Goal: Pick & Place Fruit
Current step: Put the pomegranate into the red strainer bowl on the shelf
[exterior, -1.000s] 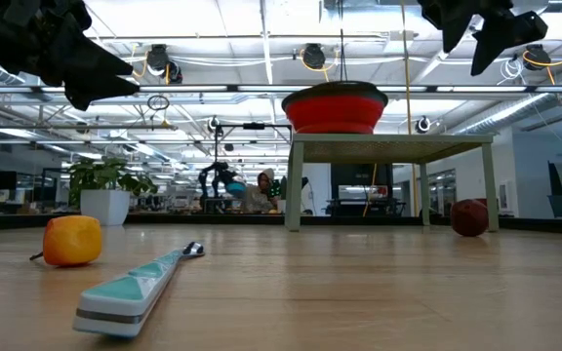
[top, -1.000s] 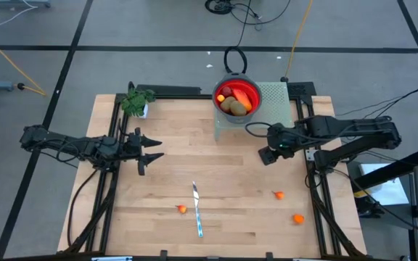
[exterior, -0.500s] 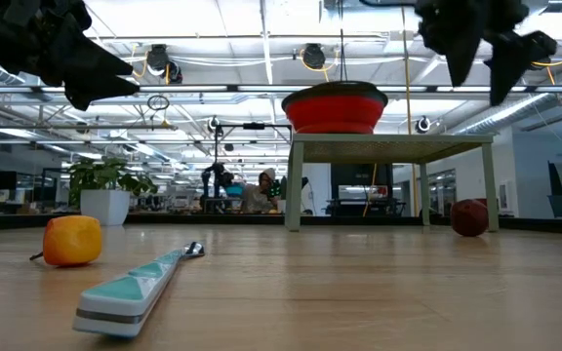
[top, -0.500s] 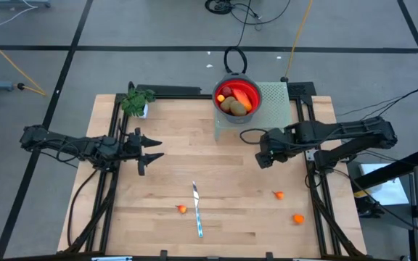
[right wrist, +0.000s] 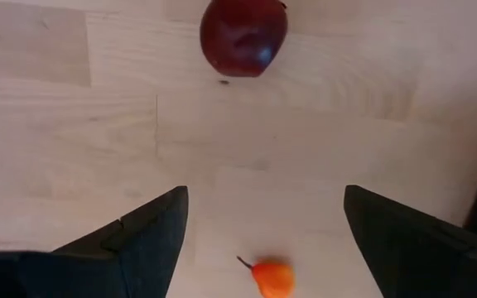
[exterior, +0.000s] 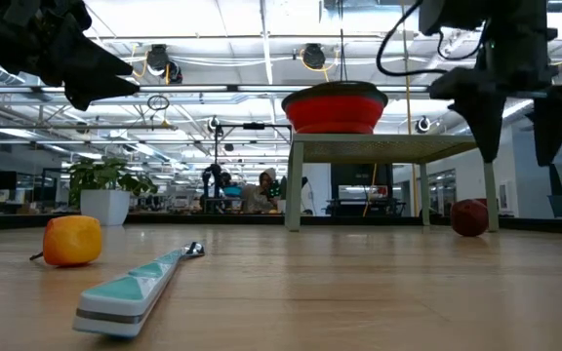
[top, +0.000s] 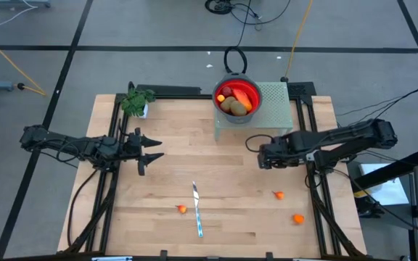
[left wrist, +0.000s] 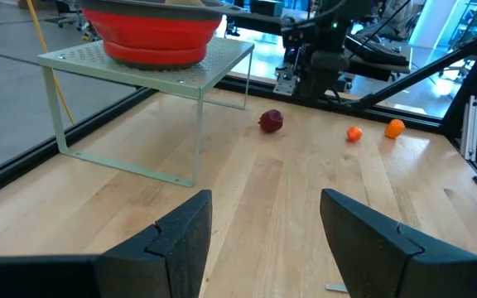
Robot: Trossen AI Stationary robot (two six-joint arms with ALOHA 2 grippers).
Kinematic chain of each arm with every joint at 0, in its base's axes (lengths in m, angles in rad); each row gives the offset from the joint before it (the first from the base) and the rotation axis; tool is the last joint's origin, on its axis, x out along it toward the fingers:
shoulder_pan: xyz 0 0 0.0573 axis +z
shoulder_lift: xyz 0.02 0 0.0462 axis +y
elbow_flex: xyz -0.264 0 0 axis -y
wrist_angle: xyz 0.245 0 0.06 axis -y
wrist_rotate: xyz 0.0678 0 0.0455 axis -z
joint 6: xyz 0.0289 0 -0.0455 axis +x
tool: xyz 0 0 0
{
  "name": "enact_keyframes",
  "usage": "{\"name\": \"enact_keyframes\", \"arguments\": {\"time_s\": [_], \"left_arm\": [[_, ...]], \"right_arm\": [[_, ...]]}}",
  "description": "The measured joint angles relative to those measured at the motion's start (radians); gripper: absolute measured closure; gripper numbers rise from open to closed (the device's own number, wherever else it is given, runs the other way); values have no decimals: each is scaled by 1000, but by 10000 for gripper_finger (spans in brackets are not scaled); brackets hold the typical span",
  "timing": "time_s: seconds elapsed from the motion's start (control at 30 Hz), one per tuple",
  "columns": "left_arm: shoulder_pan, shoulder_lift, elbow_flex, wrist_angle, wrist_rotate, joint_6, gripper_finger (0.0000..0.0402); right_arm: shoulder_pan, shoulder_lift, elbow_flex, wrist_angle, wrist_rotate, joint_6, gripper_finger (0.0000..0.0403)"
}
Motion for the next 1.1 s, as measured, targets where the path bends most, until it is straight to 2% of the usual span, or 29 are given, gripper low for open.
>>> {"name": "enact_keyframes", "arguments": {"time_s": [0.2,0.5,1.1], "left_arm": [[0,0,0,0,0,-6,176],[0,0,0,0,0,-10,176],[0,0,0,0,0,-8,176]], "right_arm": [[0,0,-58,68,8,59,85],[0,0,-83,92,161,183,85],[0,0,-83,127,291,271,85]]}}
